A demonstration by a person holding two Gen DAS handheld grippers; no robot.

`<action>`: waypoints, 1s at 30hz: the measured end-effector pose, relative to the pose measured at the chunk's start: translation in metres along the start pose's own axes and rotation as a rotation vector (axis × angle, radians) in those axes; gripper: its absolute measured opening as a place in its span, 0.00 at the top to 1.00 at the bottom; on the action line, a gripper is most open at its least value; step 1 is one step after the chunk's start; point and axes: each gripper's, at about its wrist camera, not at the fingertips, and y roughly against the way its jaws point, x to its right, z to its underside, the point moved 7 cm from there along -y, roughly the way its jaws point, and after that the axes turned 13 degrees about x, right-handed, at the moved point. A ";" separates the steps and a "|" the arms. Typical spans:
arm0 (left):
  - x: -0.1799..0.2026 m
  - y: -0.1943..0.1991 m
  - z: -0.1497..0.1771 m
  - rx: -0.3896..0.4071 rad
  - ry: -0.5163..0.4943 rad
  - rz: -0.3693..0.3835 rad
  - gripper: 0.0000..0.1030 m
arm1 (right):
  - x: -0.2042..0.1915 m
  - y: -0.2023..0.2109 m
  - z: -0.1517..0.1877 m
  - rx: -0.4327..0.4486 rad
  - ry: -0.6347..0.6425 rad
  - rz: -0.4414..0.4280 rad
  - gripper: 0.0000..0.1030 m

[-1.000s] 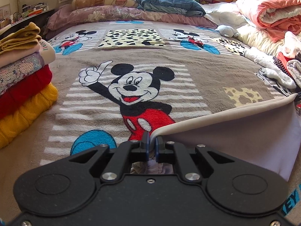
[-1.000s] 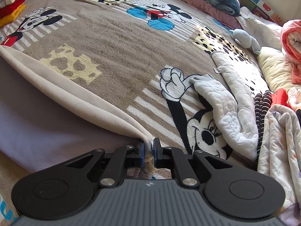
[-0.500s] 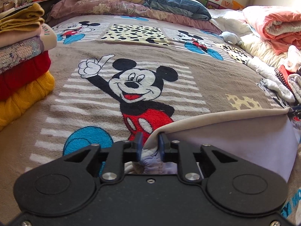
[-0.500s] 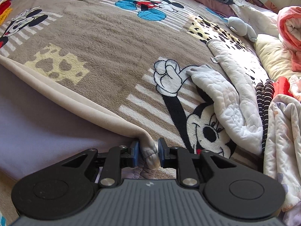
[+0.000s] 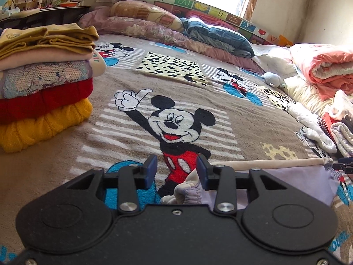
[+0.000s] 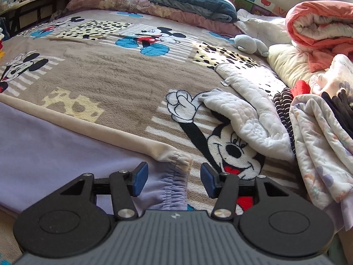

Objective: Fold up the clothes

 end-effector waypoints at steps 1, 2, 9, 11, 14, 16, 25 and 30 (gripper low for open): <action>0.005 0.001 0.003 -0.004 -0.019 0.025 0.65 | -0.008 0.004 -0.001 0.023 0.016 -0.006 0.51; 0.010 -0.001 0.008 -0.018 -0.047 0.039 0.65 | -0.017 0.008 -0.001 0.046 0.027 -0.018 0.51; 0.025 -0.032 0.042 -0.103 -0.201 0.022 0.69 | -0.066 -0.004 0.015 0.028 0.026 -0.097 0.54; 0.017 -0.043 0.047 -0.113 -0.201 -0.019 0.69 | -0.070 -0.012 0.028 0.000 -0.003 -0.100 0.54; 0.012 -0.050 0.051 -0.126 -0.220 -0.048 0.69 | -0.063 -0.013 0.036 0.020 -0.095 -0.105 0.53; 0.011 -0.050 0.052 -0.121 -0.224 -0.048 0.69 | -0.059 -0.012 0.038 0.024 -0.123 -0.097 0.53; 0.044 -0.005 0.023 0.053 -0.266 0.002 0.69 | -0.079 0.033 0.022 0.150 -0.139 -0.092 0.53; 0.085 0.009 0.048 0.002 -0.279 0.141 0.69 | -0.139 0.061 0.020 0.206 -0.096 -0.207 0.53</action>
